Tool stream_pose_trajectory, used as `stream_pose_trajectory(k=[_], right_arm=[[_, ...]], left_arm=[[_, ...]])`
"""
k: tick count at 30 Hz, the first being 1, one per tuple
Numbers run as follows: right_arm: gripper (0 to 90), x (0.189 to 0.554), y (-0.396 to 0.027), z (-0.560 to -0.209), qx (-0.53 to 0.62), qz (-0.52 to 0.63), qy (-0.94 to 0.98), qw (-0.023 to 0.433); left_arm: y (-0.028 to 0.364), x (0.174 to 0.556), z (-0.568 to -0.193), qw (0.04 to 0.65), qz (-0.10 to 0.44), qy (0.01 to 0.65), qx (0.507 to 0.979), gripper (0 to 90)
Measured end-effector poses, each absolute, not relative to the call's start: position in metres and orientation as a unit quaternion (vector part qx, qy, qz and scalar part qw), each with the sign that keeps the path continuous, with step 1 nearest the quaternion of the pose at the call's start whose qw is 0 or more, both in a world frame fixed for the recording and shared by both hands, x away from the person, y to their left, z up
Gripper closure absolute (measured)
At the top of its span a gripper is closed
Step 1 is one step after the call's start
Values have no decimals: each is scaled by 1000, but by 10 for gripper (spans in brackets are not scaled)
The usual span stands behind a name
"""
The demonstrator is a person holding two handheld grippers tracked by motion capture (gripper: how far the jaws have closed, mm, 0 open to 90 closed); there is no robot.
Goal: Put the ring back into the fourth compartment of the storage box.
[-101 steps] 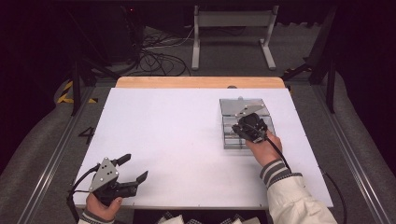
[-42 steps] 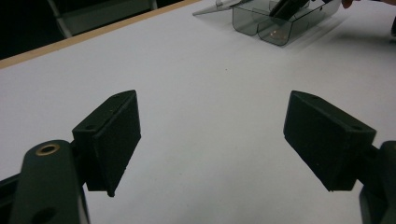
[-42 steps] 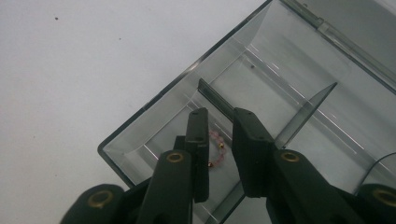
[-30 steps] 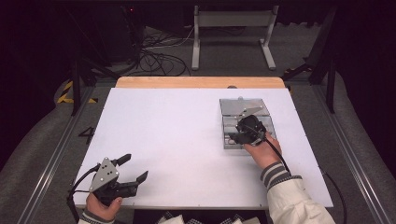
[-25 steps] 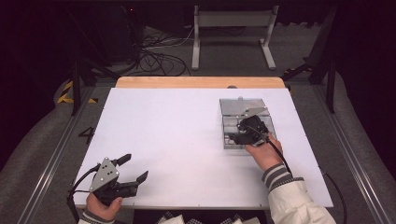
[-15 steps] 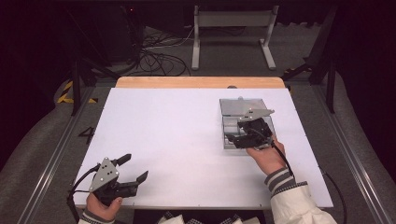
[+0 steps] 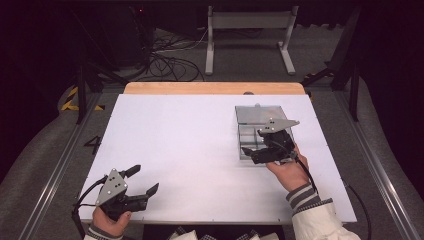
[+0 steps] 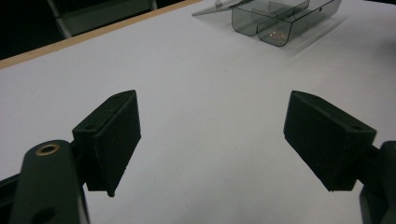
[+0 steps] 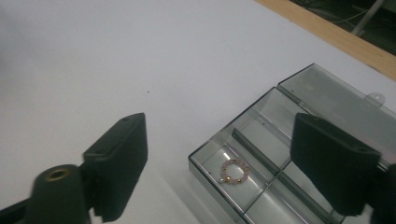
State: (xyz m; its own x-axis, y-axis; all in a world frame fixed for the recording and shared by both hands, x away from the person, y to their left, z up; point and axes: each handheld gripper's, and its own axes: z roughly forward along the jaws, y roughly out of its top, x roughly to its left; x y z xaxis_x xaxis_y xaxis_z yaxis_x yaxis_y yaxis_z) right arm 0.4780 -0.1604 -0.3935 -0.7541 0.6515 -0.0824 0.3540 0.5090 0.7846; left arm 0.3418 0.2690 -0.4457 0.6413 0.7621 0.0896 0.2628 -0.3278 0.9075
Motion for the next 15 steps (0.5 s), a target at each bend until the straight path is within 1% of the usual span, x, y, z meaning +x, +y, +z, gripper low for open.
stream_pose_trajectory(k=[4, 6, 15], right_arm=[[49, 474, -162, -391, 285, 407, 846, 193], [9, 472, -163, -391, 281, 413, 844, 195], [5, 458, -176, -388, 270, 434, 837, 196]], left_arm=[[269, 342, -446, 475, 263, 332, 772, 195], [269, 342, -446, 476, 262, 332, 771, 196], [269, 342, -446, 475, 263, 332, 771, 195]])
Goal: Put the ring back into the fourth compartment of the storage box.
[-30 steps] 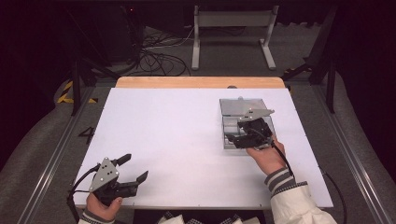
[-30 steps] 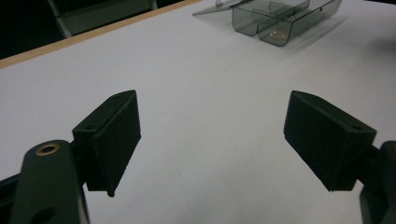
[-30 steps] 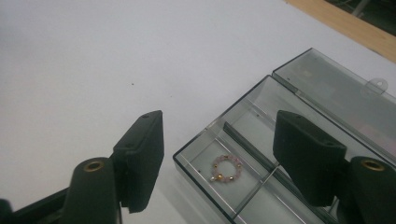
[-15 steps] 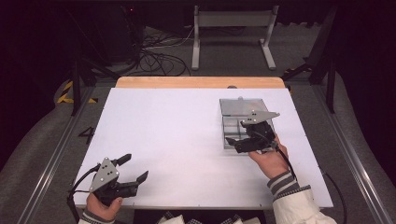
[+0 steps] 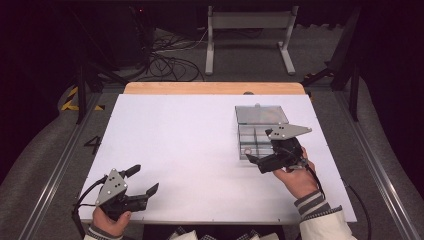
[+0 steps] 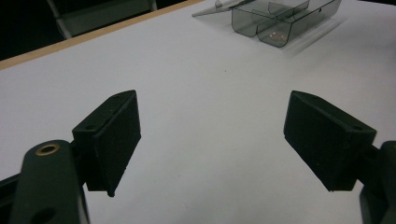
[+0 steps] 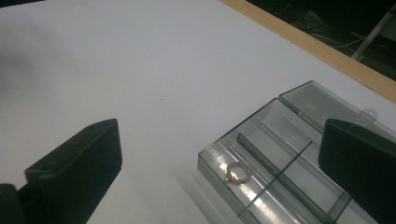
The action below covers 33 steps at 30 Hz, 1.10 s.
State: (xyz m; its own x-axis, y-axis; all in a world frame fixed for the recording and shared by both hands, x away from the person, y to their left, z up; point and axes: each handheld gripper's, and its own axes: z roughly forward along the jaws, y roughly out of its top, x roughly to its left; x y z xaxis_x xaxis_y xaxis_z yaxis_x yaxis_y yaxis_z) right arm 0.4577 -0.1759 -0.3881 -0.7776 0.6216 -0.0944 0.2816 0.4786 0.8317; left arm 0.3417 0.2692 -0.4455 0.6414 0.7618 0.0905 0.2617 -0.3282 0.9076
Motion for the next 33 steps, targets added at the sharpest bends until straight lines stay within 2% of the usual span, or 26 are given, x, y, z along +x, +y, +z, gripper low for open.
stream_pose_trajectory(k=[18, 33], right_arm=[[1, 430, -216, -400, 283, 459, 819, 195], [1, 418, -244, -434, 295, 461, 814, 193]], left_arm=[[269, 341, -445, 476, 263, 332, 771, 195], [268, 341, -445, 476, 264, 333, 770, 196]])
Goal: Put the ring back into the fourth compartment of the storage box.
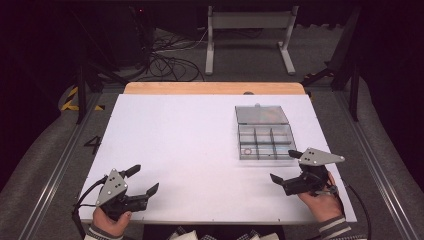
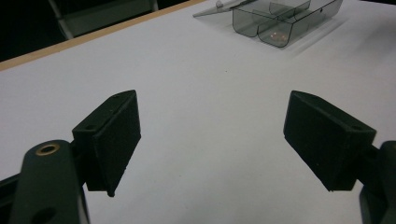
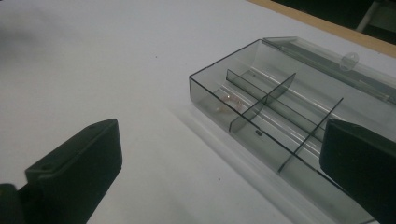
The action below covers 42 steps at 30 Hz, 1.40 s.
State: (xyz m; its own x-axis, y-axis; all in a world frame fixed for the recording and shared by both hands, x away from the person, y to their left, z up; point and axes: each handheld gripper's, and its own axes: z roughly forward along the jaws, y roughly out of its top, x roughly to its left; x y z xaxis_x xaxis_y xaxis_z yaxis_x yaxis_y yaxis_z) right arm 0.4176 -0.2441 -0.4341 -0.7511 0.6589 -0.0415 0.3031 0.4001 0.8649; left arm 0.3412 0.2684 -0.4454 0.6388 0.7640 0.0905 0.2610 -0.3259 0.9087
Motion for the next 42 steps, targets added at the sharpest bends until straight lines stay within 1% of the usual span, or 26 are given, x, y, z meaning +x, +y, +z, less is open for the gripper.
stream_pose_trajectory(k=[12, 27, 42], right_arm=[[1, 413, -261, -460, 312, 459, 812, 183], [1, 410, -270, -486, 331, 448, 814, 165], [1, 408, -271, -484, 333, 441, 815, 174]], left_arm=[[268, 341, -446, 474, 264, 334, 771, 195], [268, 341, -446, 474, 263, 332, 772, 194], [268, 342, -446, 474, 263, 331, 773, 194]])
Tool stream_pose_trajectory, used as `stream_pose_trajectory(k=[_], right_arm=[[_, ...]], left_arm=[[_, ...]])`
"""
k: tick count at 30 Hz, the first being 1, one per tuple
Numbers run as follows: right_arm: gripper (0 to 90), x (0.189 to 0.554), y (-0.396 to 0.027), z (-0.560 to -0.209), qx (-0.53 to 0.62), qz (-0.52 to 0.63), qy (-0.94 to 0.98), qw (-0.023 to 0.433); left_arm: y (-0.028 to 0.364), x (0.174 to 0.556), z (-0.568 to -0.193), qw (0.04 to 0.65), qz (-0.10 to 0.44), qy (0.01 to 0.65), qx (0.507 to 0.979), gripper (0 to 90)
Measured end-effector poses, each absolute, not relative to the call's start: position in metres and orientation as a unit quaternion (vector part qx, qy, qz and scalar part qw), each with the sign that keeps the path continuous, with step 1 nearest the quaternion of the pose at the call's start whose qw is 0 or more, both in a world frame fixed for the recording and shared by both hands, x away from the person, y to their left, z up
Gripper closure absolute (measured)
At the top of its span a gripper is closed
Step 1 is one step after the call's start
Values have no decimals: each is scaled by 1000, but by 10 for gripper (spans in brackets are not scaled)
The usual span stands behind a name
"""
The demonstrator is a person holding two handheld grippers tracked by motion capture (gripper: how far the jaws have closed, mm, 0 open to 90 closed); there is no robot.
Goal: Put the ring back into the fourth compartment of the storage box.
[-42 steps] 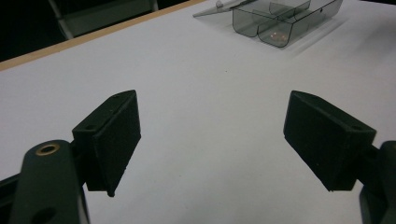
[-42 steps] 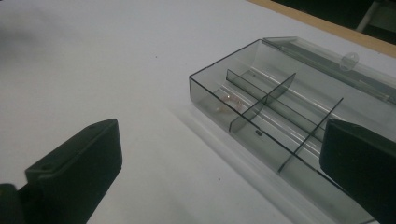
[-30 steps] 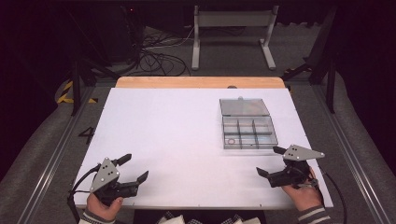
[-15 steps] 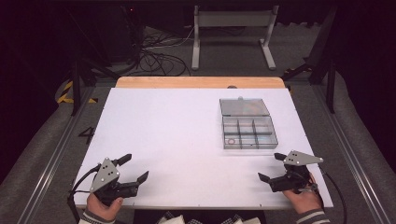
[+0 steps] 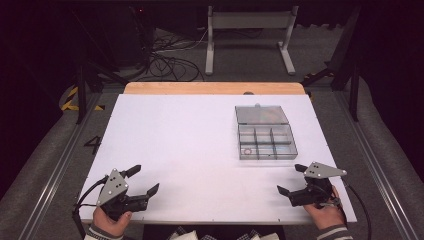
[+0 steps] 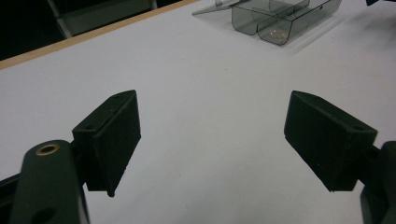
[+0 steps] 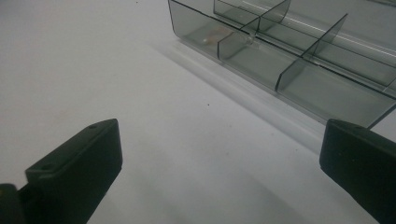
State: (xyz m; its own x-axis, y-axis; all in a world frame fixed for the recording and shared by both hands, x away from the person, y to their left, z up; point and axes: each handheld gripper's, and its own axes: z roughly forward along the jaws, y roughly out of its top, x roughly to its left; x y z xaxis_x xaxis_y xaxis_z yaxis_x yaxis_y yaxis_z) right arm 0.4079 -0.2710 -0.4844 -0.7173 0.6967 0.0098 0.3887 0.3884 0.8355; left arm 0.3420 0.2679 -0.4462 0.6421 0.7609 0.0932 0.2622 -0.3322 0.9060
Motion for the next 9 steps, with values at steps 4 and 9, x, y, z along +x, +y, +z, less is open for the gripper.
stream_pose_trajectory(k=[4, 9], right_arm=[[1, 408, -271, -483, 339, 436, 815, 174], [2, 408, -271, -481, 342, 426, 819, 174]], left_arm=[[268, 342, -447, 472, 265, 331, 773, 191], [267, 341, -446, 474, 265, 321, 776, 191]])
